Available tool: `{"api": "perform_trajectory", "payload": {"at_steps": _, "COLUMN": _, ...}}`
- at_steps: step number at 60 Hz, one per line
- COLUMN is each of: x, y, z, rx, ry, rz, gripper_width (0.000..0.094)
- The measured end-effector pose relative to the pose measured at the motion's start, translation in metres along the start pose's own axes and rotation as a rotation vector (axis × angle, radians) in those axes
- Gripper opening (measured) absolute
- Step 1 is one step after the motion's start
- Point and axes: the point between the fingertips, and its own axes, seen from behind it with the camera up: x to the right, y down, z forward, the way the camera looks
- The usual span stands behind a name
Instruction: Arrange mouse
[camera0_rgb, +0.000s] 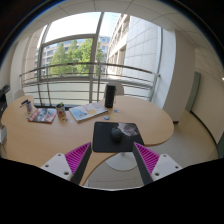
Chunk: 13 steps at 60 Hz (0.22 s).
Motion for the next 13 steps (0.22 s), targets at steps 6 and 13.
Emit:
{"api": "perform_trajectory", "payload": {"at_steps": 6, "x": -0.001, "y": 0.009, "z": -0.014, "rx": -0.013, "ry": 0.01, "rz": -0.002, "gripper_width": 0.0841}}
{"api": "perform_trajectory", "payload": {"at_steps": 13, "x": -0.001, "y": 0.003, "z": -0.024, "rx": 0.001, "ry": 0.017, "rz": -0.01, "gripper_width": 0.0844}}
